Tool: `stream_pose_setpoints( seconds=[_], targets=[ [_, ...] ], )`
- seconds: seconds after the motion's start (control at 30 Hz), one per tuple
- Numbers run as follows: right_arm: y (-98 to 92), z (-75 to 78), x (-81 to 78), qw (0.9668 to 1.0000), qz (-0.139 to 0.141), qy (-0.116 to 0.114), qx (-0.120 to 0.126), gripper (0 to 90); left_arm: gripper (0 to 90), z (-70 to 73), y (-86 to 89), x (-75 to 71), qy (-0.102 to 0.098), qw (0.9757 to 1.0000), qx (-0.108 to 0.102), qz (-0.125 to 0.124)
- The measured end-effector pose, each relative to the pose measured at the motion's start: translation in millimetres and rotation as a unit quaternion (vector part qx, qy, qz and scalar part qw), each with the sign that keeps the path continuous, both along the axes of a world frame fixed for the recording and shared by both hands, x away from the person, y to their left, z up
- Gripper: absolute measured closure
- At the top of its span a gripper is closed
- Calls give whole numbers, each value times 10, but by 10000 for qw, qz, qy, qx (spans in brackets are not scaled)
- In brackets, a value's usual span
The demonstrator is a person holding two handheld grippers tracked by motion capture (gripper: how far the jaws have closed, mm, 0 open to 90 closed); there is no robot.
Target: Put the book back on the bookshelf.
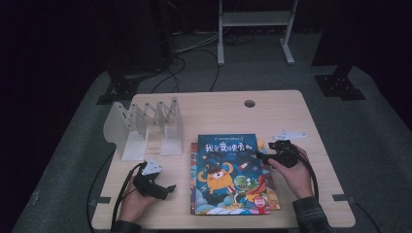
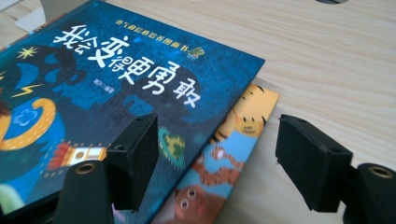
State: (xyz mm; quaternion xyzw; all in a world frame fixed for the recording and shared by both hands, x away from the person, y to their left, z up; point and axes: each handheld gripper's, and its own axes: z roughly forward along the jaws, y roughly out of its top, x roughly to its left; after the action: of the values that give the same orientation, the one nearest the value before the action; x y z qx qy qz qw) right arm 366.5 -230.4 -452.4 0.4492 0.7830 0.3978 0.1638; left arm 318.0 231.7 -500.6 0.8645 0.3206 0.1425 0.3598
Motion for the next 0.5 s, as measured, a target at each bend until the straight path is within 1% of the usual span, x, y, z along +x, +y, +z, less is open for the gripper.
stream_pose_setpoints(
  seconds=[0.07, 0.13, 0.17, 0.2, 0.33, 0.37, 0.4, 0.47, 0.5],
  targets=[
    [37, 6, 51, 10000, 24, 19, -26, 299, 0, 0, 0, 0, 1, 10000, 0, -1],
    [65, 4, 94, 10000, 6, 4, 24, 308, 0, 0, 0, -1, 2, 10000, 0, 0],
    [83, 2, 117, 10000, 19, 56, -15, 306, 0, 0, 1, -2, 2, 10000, 3, 0],
    [105, -2, 138, 10000, 22, 50, -84, 306, 0, 0, 1, -3, 3, 10000, 3, 0],
    [184, -24, 223, 9997, 100, 135, -178, 302, 0, 2, 2, -4, 4, 10000, 13, -4],
    [196, -29, 242, 9997, 125, 111, -175, 302, 0, 1, 1, -5, 5, 10000, 6, -2],
    [217, -30, 267, 9996, 140, 183, -145, 297, 0, 2, 1, -5, 6, 10000, 9, -5],
    [224, -33, 280, 9996, 149, 186, -142, 297, 0, 1, 1, -5, 6, 10000, 7, -5],
    [237, -33, 289, 9995, 135, 240, -119, 294, 0, 1, 1, -5, 5, 10000, 7, -5]
  ],
)
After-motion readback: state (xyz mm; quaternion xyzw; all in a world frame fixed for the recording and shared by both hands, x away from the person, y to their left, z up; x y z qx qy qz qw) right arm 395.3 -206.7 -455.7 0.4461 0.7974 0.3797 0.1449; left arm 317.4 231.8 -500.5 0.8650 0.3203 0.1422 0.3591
